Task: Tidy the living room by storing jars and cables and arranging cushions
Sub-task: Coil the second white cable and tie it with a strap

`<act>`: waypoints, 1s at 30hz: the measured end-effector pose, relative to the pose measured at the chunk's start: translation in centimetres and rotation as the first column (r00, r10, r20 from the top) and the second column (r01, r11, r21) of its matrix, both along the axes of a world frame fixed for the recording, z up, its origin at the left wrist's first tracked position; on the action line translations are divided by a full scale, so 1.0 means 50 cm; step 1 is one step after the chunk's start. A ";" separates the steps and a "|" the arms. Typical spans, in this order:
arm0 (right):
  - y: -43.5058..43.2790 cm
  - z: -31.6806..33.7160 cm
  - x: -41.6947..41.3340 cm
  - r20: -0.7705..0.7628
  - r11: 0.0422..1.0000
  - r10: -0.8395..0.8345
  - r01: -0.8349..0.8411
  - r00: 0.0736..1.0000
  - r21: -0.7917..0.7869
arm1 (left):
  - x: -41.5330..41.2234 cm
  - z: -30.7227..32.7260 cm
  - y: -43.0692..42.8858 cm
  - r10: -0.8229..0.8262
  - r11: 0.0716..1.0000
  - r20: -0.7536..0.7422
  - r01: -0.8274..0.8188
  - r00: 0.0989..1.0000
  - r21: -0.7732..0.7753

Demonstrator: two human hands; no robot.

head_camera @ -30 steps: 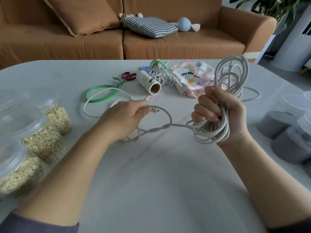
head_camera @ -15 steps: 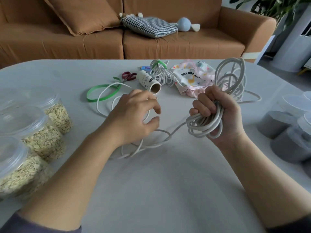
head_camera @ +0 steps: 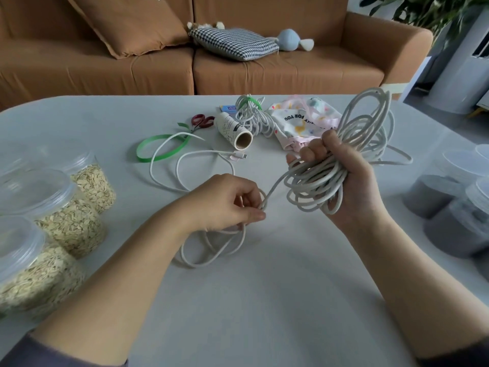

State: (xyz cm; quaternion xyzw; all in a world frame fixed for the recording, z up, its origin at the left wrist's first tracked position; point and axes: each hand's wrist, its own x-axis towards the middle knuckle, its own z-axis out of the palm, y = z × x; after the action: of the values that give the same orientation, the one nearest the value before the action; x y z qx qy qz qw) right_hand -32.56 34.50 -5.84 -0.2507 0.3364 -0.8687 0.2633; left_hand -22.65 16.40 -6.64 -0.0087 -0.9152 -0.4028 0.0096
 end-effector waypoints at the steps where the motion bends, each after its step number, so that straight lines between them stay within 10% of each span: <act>1: -0.001 -0.002 0.002 -0.012 0.999 0.041 -0.041 0.999 -0.002 | 0.000 0.001 -0.001 -0.002 1.000 0.015 0.002 1.000 0.001; 8: -0.014 0.000 0.017 0.008 0.982 0.186 -0.186 0.983 0.030 | 0.005 0.006 0.009 0.096 0.993 -0.039 -0.099 0.995 -0.069; 11: -0.011 0.006 0.016 0.089 0.964 0.185 -0.198 0.979 0.179 | 0.008 0.012 0.013 0.146 0.913 -0.169 -0.199 0.975 -0.357; 18: 0.010 0.019 0.002 0.286 0.658 0.391 -0.483 0.875 0.577 | 0.013 0.019 0.012 0.098 0.714 -0.271 -0.257 0.958 -0.651; 30: 0.036 0.018 -0.029 0.281 0.655 0.269 -0.389 0.921 0.648 | 0.024 0.038 -0.044 0.114 0.864 -0.108 -0.153 0.988 -0.479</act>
State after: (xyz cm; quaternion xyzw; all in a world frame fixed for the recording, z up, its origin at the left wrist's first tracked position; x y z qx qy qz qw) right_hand -34.02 36.32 -4.94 -0.1198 0.5629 -0.6338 0.5169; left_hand -21.47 14.21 -4.72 0.0372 -0.9843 -0.1578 0.0697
